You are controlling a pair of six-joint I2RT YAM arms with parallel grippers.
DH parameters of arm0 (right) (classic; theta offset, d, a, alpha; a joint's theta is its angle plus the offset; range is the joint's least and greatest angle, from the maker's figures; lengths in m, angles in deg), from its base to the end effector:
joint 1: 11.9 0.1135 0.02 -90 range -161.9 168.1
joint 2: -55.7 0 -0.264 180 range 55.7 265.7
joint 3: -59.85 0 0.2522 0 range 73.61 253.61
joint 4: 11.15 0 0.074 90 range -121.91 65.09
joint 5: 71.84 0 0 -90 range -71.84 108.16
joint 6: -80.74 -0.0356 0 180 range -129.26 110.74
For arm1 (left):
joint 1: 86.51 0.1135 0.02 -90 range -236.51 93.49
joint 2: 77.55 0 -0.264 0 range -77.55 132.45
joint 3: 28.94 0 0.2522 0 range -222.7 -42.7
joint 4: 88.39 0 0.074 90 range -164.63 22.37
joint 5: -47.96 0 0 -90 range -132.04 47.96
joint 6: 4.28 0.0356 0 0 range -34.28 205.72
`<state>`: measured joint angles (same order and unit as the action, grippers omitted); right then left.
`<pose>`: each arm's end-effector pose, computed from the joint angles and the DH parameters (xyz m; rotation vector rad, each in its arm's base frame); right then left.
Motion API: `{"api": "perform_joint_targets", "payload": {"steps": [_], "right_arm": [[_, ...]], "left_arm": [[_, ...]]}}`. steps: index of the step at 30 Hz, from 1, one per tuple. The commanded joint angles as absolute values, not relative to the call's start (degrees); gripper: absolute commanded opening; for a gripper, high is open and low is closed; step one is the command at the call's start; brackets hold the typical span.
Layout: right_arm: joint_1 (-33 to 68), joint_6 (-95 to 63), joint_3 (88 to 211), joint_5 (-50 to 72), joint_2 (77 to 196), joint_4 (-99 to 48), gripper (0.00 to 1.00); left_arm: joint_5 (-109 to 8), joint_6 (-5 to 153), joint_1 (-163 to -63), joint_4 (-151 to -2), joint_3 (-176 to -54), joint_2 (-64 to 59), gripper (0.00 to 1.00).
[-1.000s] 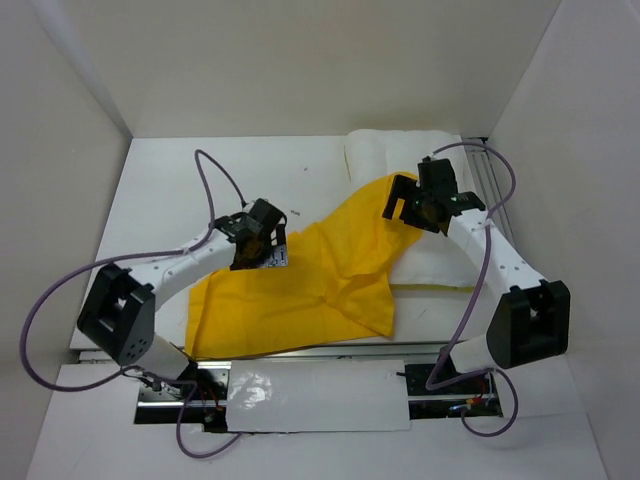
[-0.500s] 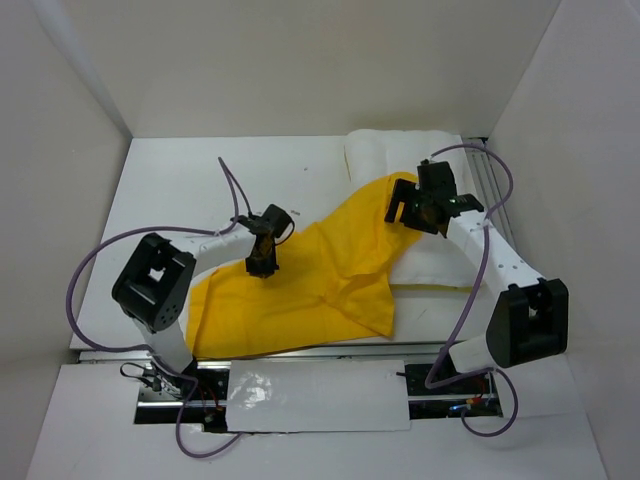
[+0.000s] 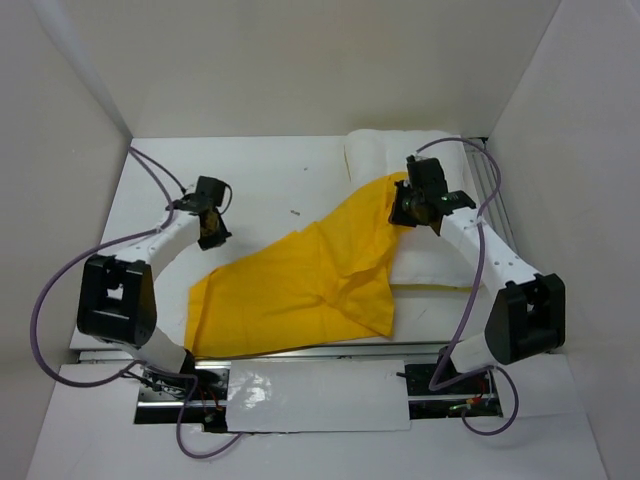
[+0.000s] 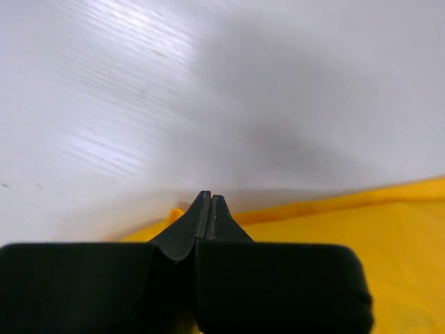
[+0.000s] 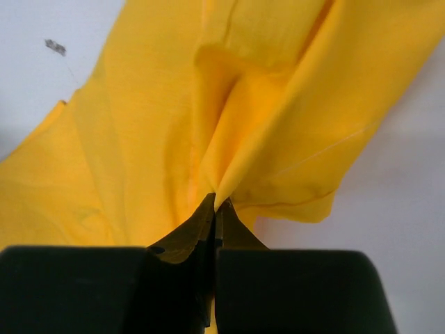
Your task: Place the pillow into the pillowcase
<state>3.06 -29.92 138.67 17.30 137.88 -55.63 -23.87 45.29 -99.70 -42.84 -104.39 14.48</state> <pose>0.2988 0.0804 0.2790 0.1137 2.4256 0.3036 0.3155 -0.0625 0.2100 -0.7037 2.4717 0.0791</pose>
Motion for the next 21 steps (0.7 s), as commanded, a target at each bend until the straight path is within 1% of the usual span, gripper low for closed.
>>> {"api": "perform_joint_targets", "payload": {"steps": [1, 3, 4, 5, 6, 7, 8, 9, 11, 13, 14, 15, 17, 20, 21], "right_arm": [[4.36, -27.46, 144.61, 18.15, 136.48, -53.63, 0.00], [4.36, -27.45, 147.43, 21.74, 136.48, -56.36, 0.00], [4.36, -27.45, 148.13, 26.99, 135.95, -59.50, 0.00], [3.58, -28.32, 148.75, 29.30, 135.43, -61.10, 0.00], [2.35, -28.33, 149.28, 30.98, 135.42, -62.51, 0.00], [1.64, -29.11, 149.28, 32.04, 134.64, -64.70, 0.00], [0.94, -29.82, 149.28, 32.05, 133.85, -65.24, 0.00], [0.41, -29.83, 147.54, 32.05, 133.32, -65.25, 0.00], [-0.30, -29.83, 145.95, 28.72, 132.26, -64.72, 0.00], [-0.91, -29.21, 144.54, 26.17, 131.64, -63.93, 0.00], [-1.52, -28.69, 144.54, 26.16, 131.64, -63.93, 0.00], [-1.53, -28.68, 144.54, 26.16, 131.64, -63.93, 0.00], [-1.53, -28.07, 144.54, 26.16, 131.64, -63.93, 0.00], [-2.92, -27.54, 144.54, 27.20, 131.12, -64.55, 0.00], [-3.80, -27.54, 144.54, 27.74, 131.11, -65.24, 0.00]], "left_arm": [[-24.63, 48.53, -94.00, -44.75, -104.31, 11.04, 0.00], [-25.96, 49.77, -93.98, -44.75, -103.61, 10.35, 0.00], [-26.57, 49.77, -93.98, -44.05, -102.74, 10.34, 0.10], [-27.27, 50.47, -93.98, -44.04, -102.20, 9.56, 0.50], [-27.28, 49.86, -94.68, -42.91, -101.59, 8.94, 0.68], [-27.89, 49.34, -94.69, -42.90, -101.06, 7.71, 0.83], [-31.03, 49.33, -94.69, -42.90, -99.84, 7.09, 0.97], [-32.62, 49.33, -94.69, -43.68, -99.30, 6.48, 1.00], [-34.92, 49.33, -96.35, -44.48, -98.07, 5.16, 1.00], [-33.97, 49.33, -99.85, -43.35, -97.45, 5.15, 1.00], [-32.13, 46.20, -101.44, -41.77, -97.45, 6.37, 1.00], [-26.46, 44.08, -102.84, -39.58, -97.45, 7.08, 1.00], [-23.60, 39.08, -104.52, -34.13, -97.45, 8.66, 1.00], [-17.80, 33.10, -104.53, -28.77, -98.32, 11.30, 1.00], [-14.83, 28.81, -104.01, -23.79, -98.85, 12.00, 1.00]]}}
